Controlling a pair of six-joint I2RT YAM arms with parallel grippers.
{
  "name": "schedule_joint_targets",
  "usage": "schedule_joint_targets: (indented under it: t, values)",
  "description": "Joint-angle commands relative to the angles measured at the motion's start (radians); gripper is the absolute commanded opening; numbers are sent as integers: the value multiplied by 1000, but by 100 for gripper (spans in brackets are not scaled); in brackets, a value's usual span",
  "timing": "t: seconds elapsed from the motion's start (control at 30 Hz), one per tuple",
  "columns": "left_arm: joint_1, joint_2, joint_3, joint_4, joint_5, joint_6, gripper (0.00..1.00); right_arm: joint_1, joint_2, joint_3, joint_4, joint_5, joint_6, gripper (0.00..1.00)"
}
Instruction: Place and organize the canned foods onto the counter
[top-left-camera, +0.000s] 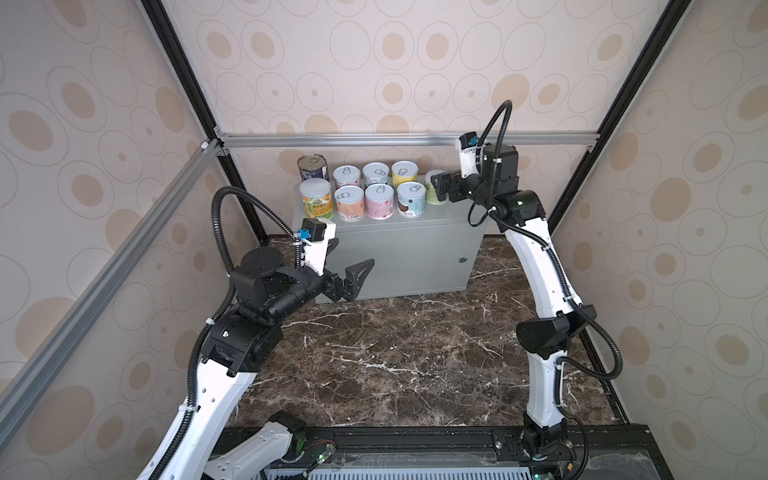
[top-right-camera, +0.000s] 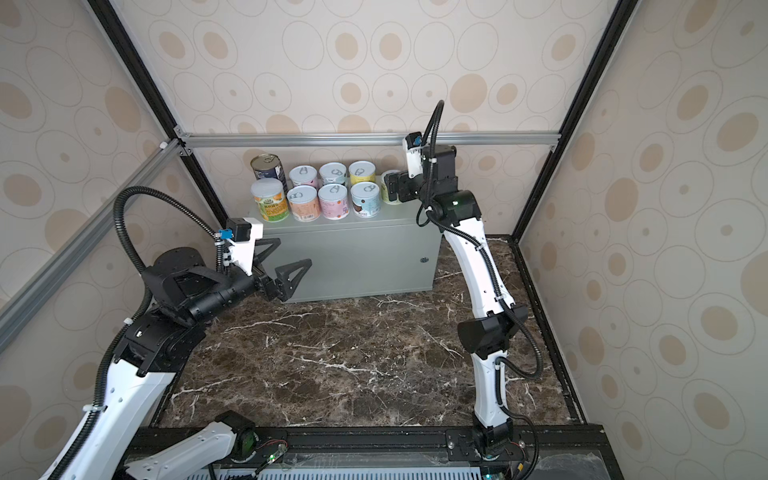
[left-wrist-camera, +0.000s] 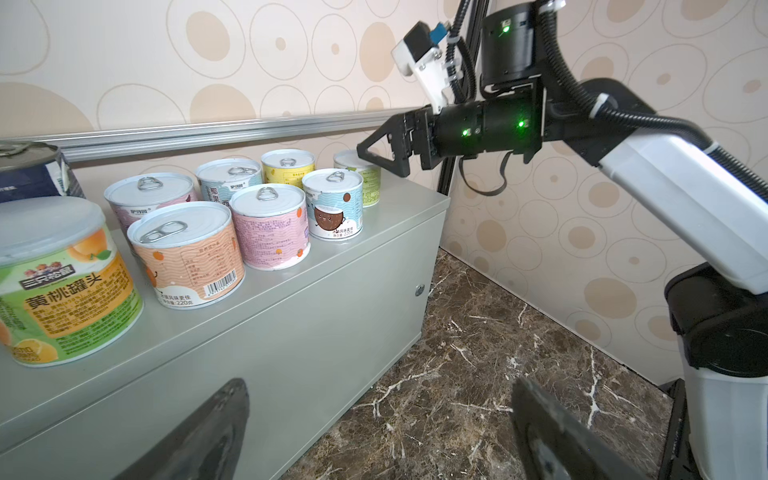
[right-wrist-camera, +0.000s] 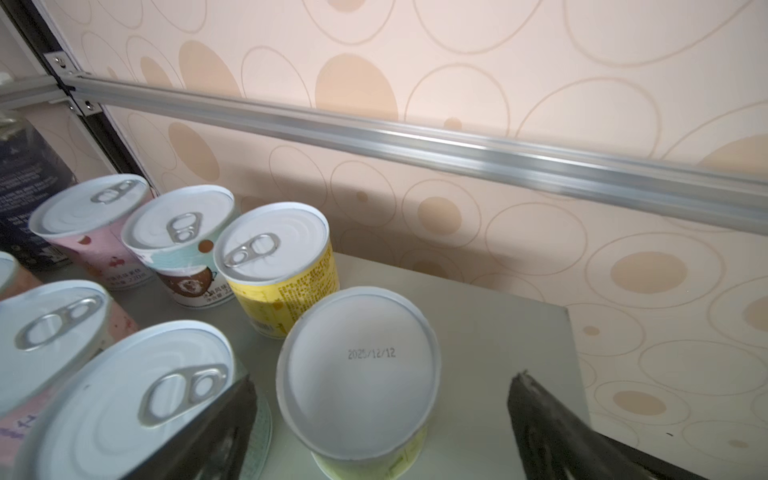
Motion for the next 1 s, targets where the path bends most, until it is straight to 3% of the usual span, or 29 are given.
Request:
schedule_joint_targets:
  t: [0.0,0.2,0.33,0.7,0.97]
  values:
    - [-1,-3,32,18,17,10,98,1,-84,5,30,24,-37,98]
    - [-1,-11,15,27,-3,3,98,1,-245,-120,45,65,-26,100]
    - [-3,-17,-1,7,-94,-3,98,1,-388,-250,14,132,9,100]
    - [-2,-139,-146,-61,-616,-89,98,4,-943,-1034,43,428,111,100]
    - [-1,-170,-241,-136,-950,-214,98,1,-1080,-1444,38,684,221,100]
